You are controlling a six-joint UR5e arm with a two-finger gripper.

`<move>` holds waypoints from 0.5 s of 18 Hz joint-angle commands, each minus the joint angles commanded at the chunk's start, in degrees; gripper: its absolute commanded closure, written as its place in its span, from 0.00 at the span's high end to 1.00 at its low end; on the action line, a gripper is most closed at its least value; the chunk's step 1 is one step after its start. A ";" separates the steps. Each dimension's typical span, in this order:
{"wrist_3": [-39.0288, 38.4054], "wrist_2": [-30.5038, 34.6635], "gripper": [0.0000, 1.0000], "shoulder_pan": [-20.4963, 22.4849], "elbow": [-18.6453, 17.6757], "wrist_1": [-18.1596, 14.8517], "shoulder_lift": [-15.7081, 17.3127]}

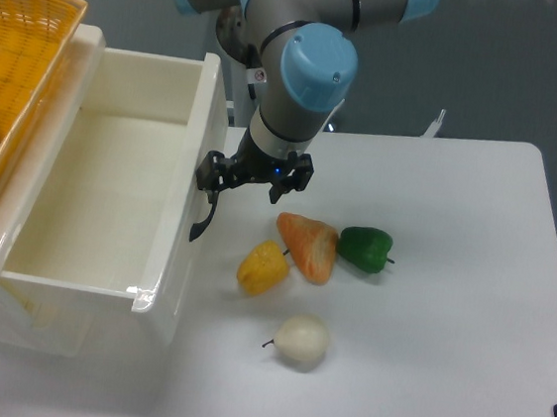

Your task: Slide open the top white drawer

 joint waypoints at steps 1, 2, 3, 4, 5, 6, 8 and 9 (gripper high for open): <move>0.00 -0.18 1.00 0.00 0.00 -0.09 0.17; 0.00 -0.18 1.00 0.09 0.17 -0.35 0.26; 0.00 -0.18 1.00 0.35 0.26 -0.79 0.26; 0.17 -0.18 1.00 0.79 0.26 -1.14 0.26; 0.18 -0.27 1.00 0.97 0.26 -1.23 0.26; 0.18 -0.27 1.00 1.14 0.26 -1.32 0.26; 0.18 -0.62 1.00 1.32 0.44 -1.58 0.35; 0.18 -0.62 1.00 1.32 0.44 -1.67 0.35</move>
